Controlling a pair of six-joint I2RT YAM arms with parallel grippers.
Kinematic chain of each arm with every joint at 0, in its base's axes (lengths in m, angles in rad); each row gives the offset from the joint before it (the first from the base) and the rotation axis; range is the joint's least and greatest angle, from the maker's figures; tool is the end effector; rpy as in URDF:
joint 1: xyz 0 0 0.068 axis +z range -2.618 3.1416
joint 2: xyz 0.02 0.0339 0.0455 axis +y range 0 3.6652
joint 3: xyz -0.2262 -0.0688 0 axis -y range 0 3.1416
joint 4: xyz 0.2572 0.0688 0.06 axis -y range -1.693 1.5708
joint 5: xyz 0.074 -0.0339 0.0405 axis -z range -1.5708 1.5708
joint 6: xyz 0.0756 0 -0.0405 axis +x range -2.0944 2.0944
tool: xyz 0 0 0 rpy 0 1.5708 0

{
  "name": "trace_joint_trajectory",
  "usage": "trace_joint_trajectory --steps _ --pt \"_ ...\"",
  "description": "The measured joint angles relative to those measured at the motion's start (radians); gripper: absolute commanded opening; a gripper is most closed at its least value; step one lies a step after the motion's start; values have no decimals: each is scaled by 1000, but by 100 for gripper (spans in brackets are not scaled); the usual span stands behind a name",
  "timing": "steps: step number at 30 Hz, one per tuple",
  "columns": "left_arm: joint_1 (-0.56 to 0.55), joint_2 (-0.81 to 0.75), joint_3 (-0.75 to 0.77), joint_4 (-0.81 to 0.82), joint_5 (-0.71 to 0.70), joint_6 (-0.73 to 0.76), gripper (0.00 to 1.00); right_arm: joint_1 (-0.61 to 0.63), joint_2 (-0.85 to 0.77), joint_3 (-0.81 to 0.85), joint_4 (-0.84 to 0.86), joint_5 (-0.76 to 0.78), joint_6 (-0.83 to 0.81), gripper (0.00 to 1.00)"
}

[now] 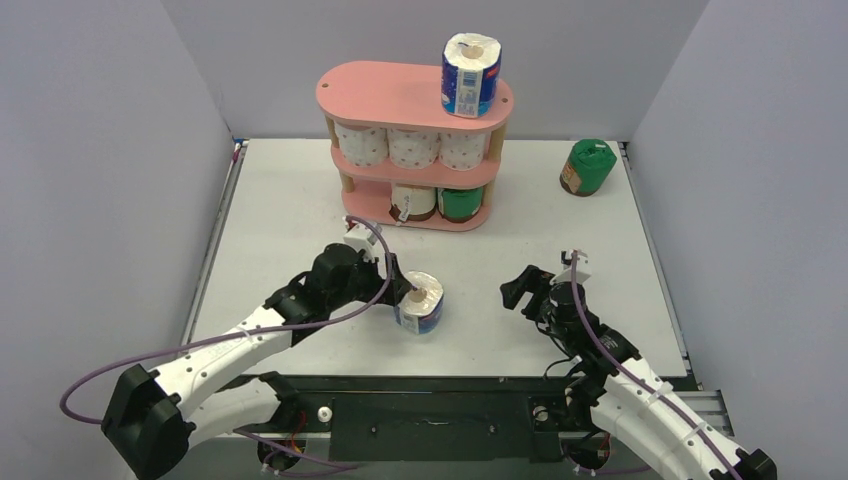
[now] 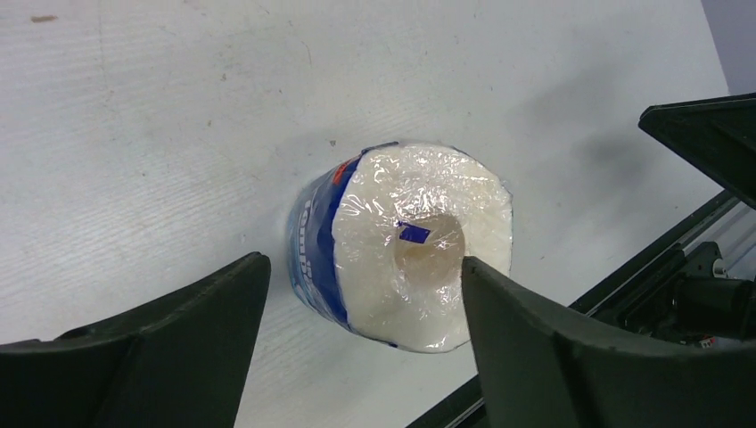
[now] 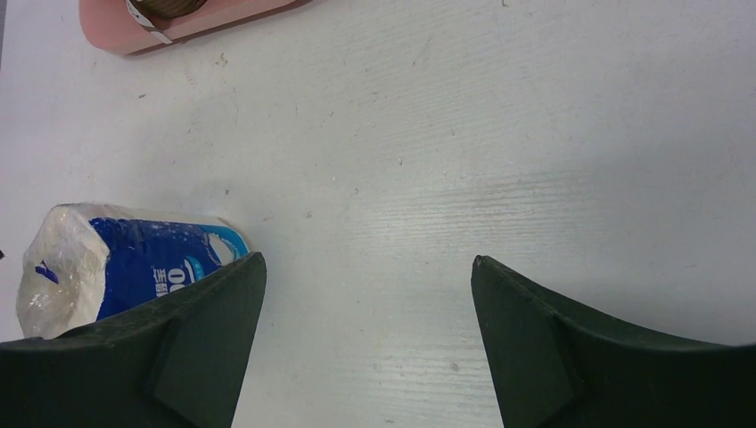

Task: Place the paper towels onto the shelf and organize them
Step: Adjust the paper towel at the center of the board, then pick up the paper towel from the center of the board.

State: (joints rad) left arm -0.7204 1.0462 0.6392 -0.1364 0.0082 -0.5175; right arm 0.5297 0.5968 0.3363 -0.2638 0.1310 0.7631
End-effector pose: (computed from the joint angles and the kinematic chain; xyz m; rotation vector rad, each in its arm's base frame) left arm 0.2211 -0.1949 0.1852 0.2284 2.1933 -0.7292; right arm 0.1999 0.1056 0.1578 0.3318 2.1303 0.6358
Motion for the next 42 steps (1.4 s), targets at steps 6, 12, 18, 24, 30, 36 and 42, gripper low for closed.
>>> trace_joint_trajectory --steps 6,12,18,24,30,36,42 --pt "0 -100 44 -47 -104 -11 96 0 7 0 0 4 -11 82" --pt "35 -286 15 -85 -401 -181 96 -42 15 1 1 9 14 87" --pt "114 -364 -31 -97 -327 -218 96 -114 19 1 36 -62 42 88" --pt "106 -55 156 -269 -201 -249 96 -117 61 1 46 -88 27 85" --pt "101 -11 184 -399 -203 -371 96 -117 69 1 46 -82 19 84" --pt "88 -67 167 -397 -221 -442 96 -117 85 1 46 -78 11 84" --pt "-13 -4 181 -386 -210 -377 97 -117 113 1 50 -75 9 84"
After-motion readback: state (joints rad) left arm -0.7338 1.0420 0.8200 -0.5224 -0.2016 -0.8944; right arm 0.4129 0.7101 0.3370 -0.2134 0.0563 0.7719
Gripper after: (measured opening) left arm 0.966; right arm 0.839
